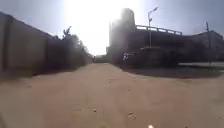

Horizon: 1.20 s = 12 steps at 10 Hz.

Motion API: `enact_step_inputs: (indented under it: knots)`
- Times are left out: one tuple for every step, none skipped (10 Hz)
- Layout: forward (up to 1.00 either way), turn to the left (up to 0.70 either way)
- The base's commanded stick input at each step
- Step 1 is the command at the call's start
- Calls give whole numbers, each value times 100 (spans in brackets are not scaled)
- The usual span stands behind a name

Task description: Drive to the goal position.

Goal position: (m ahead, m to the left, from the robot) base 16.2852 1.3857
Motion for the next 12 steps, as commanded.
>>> enact_step_inputs:
  knots:
    - [100, 0]
    - [100, 0]
    - [100, 0]
    - [100, 0]
    - [100, 0]
    - [100, 0]
    - [100, 0]
    - [100, 0]
    - [100, 0]
    - [100, 0]
    - [100, 0]
    - [100, 0]
